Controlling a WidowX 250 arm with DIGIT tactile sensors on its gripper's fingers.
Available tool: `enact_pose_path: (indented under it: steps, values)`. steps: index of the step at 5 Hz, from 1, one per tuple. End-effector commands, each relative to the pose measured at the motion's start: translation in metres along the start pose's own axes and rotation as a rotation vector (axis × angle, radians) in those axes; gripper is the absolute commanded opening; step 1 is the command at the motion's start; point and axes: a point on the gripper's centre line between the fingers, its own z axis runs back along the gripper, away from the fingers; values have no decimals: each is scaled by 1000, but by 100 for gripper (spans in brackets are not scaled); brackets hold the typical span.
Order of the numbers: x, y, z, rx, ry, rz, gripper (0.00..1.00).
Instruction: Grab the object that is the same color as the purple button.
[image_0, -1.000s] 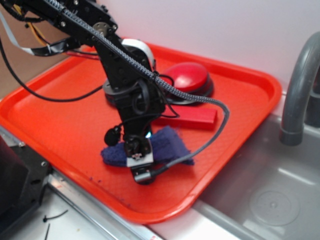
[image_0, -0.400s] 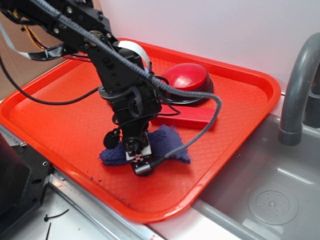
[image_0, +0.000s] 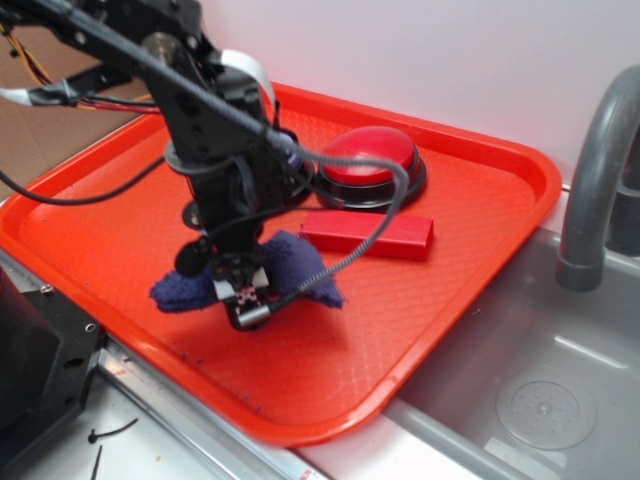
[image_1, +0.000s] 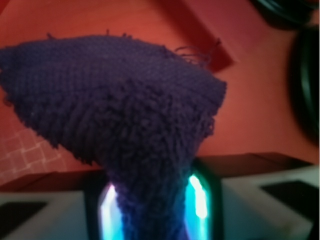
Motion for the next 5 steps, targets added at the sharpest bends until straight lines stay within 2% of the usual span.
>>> enact_pose_path:
  steps: [1,2,3,4,5]
  values:
    - [-15,28,84,-37,5,282,0]
    - [-30,57,116,-64,-56,399,0]
    - [-48,79,144,-34,-104,506,0]
    - [-56,88,153,-2,-117,563,0]
    - [-55,89,147,2,-90,570,0]
